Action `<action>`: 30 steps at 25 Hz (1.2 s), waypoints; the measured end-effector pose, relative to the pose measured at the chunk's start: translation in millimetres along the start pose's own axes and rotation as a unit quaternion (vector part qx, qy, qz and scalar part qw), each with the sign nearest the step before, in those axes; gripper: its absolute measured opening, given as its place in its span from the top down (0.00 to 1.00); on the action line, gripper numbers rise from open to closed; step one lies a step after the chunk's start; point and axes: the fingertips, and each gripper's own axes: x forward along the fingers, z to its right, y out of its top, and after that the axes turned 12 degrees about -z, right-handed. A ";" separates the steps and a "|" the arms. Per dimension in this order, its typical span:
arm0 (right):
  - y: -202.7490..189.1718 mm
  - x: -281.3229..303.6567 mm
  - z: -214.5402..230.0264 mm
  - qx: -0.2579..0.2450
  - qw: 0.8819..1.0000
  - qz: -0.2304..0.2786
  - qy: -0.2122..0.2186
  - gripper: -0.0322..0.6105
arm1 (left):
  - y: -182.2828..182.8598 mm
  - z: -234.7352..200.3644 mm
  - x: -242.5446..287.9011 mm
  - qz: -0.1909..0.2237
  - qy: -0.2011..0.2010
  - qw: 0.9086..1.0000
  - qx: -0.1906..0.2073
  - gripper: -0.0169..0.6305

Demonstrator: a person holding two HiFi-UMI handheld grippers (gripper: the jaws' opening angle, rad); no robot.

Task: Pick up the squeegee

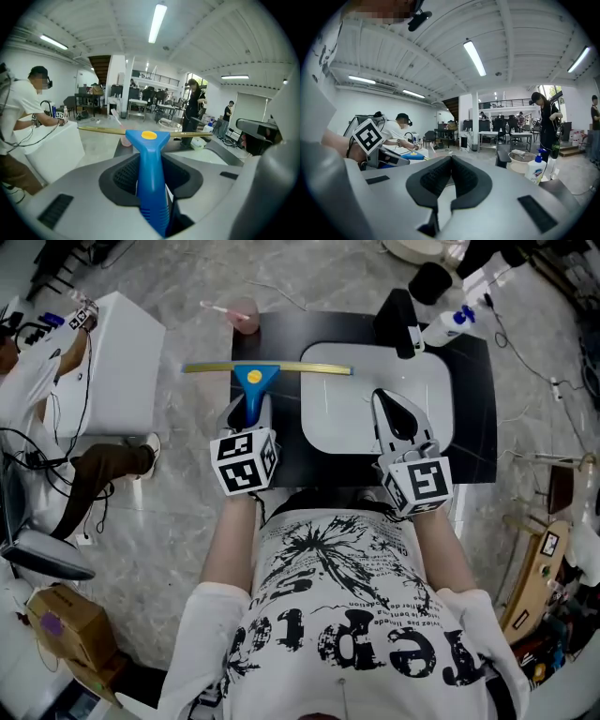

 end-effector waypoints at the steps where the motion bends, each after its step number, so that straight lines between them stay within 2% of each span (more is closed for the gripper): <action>1: 5.8 -1.9 0.7 -0.001 1.000 0.007 -0.001 0.93 | 11.7 1.7 -8.4 0.017 0.001 1.000 0.007 0.76; 8: 57.5 -22.8 -6.2 -0.027 0.998 0.058 -0.005 0.93 | 82.6 17.6 -71.9 0.134 -0.011 0.990 0.043 0.76; 18: 113.7 -45.4 -6.6 -0.042 0.991 0.129 -0.008 0.93 | 146.7 29.6 -146.9 0.261 -0.002 0.961 0.096 0.76; 22: 122.5 -48.4 -6.8 -0.042 0.989 0.143 -0.011 0.93 | 152.8 28.5 -156.0 0.278 0.005 0.955 0.105 0.76; 30: 122.2 -48.7 -7.5 -0.055 0.989 0.140 -0.013 0.93 | 152.2 33.3 -150.6 0.273 -0.003 0.956 0.109 0.76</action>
